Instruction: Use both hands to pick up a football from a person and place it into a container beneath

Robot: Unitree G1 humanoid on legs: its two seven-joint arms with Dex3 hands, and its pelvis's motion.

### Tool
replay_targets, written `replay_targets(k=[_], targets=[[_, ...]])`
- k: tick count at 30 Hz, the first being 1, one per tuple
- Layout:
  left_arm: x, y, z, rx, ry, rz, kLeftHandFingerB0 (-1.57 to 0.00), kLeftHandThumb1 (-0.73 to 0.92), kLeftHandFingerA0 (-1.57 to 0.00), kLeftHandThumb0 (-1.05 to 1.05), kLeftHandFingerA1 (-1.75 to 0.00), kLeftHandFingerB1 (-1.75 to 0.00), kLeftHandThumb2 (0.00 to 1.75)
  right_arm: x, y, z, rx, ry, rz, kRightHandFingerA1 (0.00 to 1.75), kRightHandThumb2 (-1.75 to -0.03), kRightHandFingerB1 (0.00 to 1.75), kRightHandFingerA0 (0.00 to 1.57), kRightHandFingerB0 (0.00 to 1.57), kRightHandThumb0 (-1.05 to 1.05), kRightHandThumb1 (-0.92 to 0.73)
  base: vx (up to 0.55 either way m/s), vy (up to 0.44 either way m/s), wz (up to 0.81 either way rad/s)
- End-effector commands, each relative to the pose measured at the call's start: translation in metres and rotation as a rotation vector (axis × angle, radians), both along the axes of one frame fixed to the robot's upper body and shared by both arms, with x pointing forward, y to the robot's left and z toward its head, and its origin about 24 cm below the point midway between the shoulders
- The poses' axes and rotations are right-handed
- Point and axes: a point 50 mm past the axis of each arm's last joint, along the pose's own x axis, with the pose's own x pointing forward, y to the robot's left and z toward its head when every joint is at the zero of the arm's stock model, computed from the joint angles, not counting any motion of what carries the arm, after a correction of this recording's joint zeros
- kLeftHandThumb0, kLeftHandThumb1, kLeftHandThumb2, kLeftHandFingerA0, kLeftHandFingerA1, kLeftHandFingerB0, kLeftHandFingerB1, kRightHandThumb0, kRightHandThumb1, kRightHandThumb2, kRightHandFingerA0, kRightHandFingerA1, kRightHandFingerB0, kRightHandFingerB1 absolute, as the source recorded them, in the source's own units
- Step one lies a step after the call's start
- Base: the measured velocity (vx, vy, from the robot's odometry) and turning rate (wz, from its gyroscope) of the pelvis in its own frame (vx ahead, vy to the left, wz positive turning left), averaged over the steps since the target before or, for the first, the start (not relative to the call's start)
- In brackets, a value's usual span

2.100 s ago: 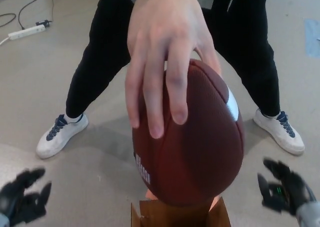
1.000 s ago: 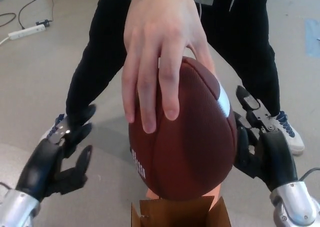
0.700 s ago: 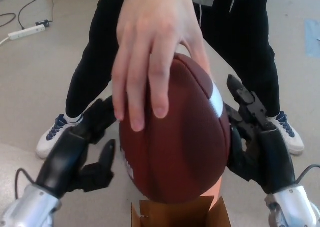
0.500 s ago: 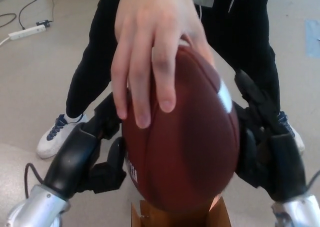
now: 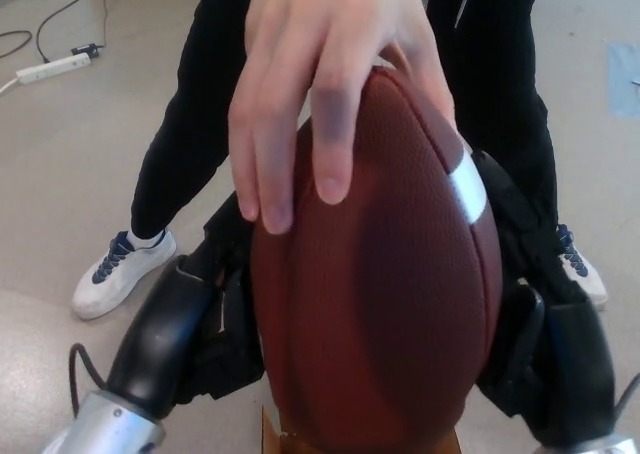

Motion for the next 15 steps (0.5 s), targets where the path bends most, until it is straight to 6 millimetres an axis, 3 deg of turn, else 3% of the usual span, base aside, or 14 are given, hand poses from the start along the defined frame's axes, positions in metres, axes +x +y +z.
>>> replay_targets(k=[1,3,4,5,6,7,8,9,11,13,14,15], targets=[[-0.007,-0.032,-0.001,-0.015,-0.009,-0.051,-0.03,0.81,0.00,-0.77,-0.17,-0.20,1.15,0.001,0.041,-0.002,-0.068,0.020,0.081,0.14,-0.75,0.20,0.00,0.00,-0.75,-0.92,0.00,0.000,0.00],[-0.006,-0.033,-0.002,-0.016,-0.009,-0.032,-0.02,0.81,0.00,-0.74,-0.19,-0.22,1.15,0.004,0.045,-0.004,-0.076,0.021,0.075,0.13,-0.76,0.19,0.03,0.00,-0.77,-0.92,0.00,0.000,0.00],[-0.006,-0.034,-0.004,-0.016,-0.003,-0.019,0.00,0.92,-0.02,-0.74,-0.14,-0.19,0.78,0.005,0.047,-0.006,-0.081,0.034,0.070,0.12,-1.03,0.17,0.00,0.02,-0.79,-0.79,0.00,0.000,0.00],[-0.006,-0.035,-0.005,-0.016,0.000,-0.012,-0.01,0.92,0.00,-0.73,-0.16,-0.22,0.76,0.005,0.047,-0.007,-0.084,0.039,0.067,0.14,-0.79,0.18,0.03,0.00,-0.76,-0.92,0.00,0.000,0.00],[-0.005,-0.035,-0.006,-0.017,0.002,-0.006,-0.01,0.92,0.00,-0.73,-0.16,-0.22,0.76,0.006,0.048,-0.008,-0.087,0.043,0.064,0.14,-0.79,0.18,0.03,0.00,-0.76,-0.92,0.00,0.000,0.00],[-0.004,-0.035,-0.008,-0.021,0.008,-0.002,-0.03,0.81,0.00,-0.73,-0.19,-0.22,1.15,0.007,0.049,-0.008,-0.090,0.048,0.056,0.20,-1.17,0.22,0.00,0.00,-0.73,-0.81,0.00,0.000,0.00],[-0.004,-0.035,-0.009,-0.025,0.018,0.001,-0.05,0.80,0.00,-0.74,-0.19,-0.22,1.14,0.008,0.049,-0.009,-0.088,0.051,0.053,0.18,-0.79,0.20,0.02,0.00,-0.77,-0.92,0.00,0.000,0.00],[-0.003,-0.036,-0.012,-0.031,0.031,0.004,-0.07,0.80,0.00,-0.74,-0.19,-0.23,1.13,0.010,0.050,-0.011,-0.086,0.057,0.048,0.16,-0.99,0.20,0.00,0.03,-0.79,-0.78,0.00,0.000,0.00],[-0.002,-0.035,-0.014,-0.032,0.038,0.007,-0.07,0.80,0.00,-0.74,-0.18,-0.23,1.13,0.011,0.049,-0.012,-0.086,0.063,0.047,0.15,-1.02,0.19,0.01,0.03,-0.80,-0.80,0.00,0.000,0.00],[0.000,-0.034,-0.017,-0.032,0.045,0.010,-0.10,0.81,0.00,-0.76,-0.17,-0.23,1.13,0.013,0.049,-0.013,-0.083,0.075,0.051,0.16,-0.97,0.20,0.00,0.03,-0.78,-0.78,0.00,0.000,0.00],[0.001,-0.033,-0.018,-0.033,0.047,0.012,-0.10,0.81,0.00,-0.76,-0.17,-0.23,1.12,0.014,0.049,-0.014,-0.082,0.081,0.052,0.19,-0.79,0.22,0.00,0.00,-0.75,-0.92,0.00,0.000,0.00],[0.002,-0.033,-0.018,-0.033,0.047,0.014,-0.10,0.81,0.00,-0.76,-0.17,-0.23,1.12,0.014,0.049,-0.014,-0.082,0.083,0.050,0.19,-0.79,0.22,0.00,0.00,-0.75,-0.92,0.00,0.000,0.00]])
